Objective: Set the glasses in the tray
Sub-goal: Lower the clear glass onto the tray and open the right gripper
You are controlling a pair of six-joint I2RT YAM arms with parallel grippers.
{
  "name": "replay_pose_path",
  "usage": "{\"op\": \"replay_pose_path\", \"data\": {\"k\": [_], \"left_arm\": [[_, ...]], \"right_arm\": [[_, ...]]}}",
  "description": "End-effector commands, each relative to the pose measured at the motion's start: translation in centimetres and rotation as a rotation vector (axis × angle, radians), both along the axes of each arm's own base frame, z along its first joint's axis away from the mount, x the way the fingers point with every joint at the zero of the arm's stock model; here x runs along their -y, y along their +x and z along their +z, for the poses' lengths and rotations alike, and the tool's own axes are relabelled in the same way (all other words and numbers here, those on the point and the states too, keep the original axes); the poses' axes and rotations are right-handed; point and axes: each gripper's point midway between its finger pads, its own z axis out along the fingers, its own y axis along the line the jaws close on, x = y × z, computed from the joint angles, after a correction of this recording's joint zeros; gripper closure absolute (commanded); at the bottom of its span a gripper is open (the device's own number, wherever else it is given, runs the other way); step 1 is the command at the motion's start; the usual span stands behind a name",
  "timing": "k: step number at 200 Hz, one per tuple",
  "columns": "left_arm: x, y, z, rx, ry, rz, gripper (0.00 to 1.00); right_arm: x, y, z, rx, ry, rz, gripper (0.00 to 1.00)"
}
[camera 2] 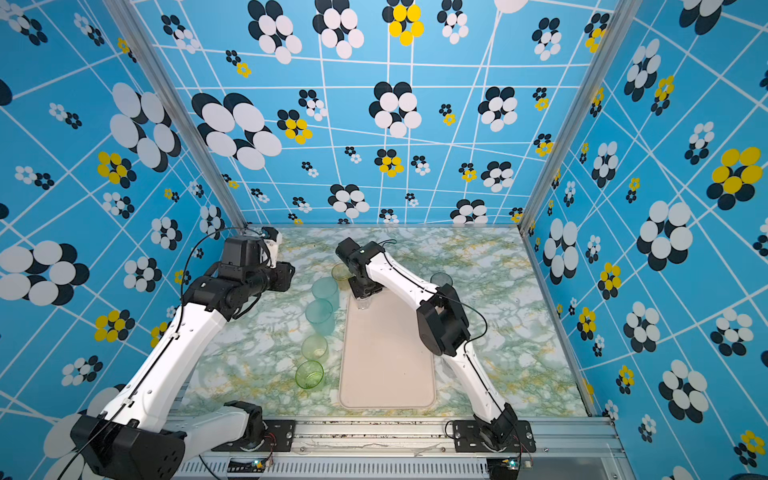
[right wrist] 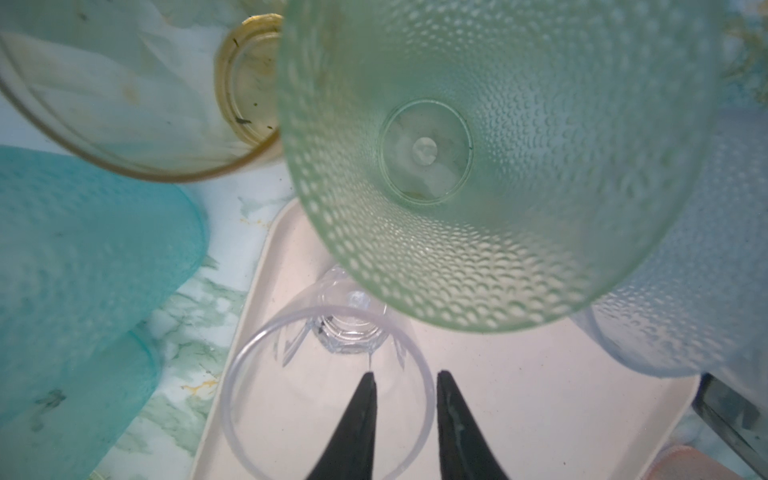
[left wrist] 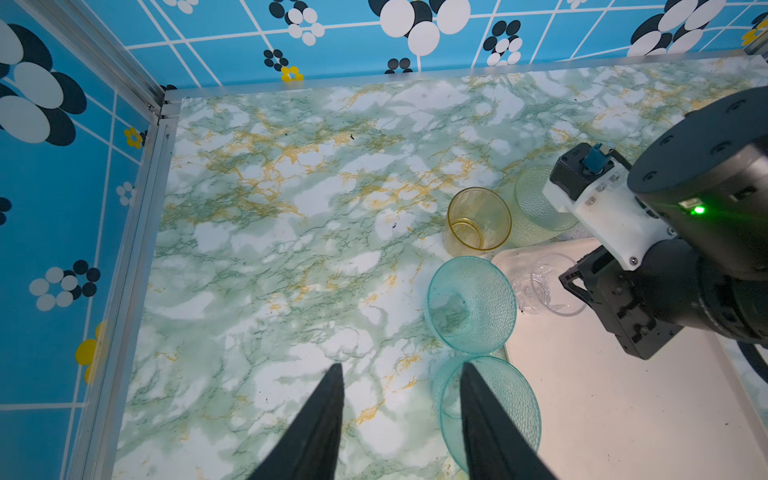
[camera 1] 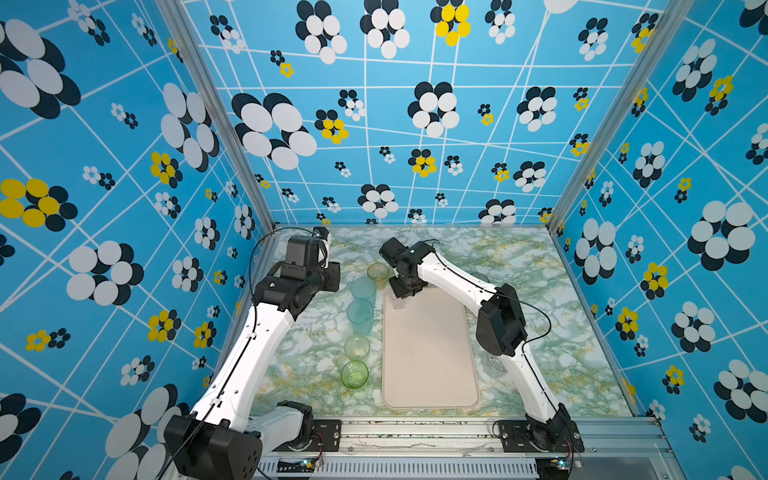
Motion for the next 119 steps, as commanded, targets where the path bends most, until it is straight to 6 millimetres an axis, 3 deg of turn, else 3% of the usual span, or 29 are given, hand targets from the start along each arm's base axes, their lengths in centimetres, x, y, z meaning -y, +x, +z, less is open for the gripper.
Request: {"op": "replay_pose_path", "data": {"k": [1,66,69,77,119], "left_arm": [[-0.3,-0.6,-0.3,-0.007,0.0,-0.005,0.53],[-0.3,-0.5,-0.8,-0.007,-0.001,-0.001,0.54],[-0.3,-0.5,-0.8,-0.007,-0.002,-0.001,0.54],[-0.3,-0.5,-0.9,-0.009,-0.007,-0.002,0.54],[0.1,-0.4,-1.2,-0.013,-0.027,-0.008,0.54]], "right_arm": [[0.4,0.2,1.3,0.009,0.008,-0.009,0.72],[1.0,0.0,5.7,0.067,0.131,-0.035,0.71],[1.2,-0.1,7.0,0.085,0.15,-0.037,0.71],[1.7,-0.2,7.8,0.097,0.165,-0.043,0.71],[6.2,-0.4,10.2,0.122,0.181,-0.109,0.71]]}}
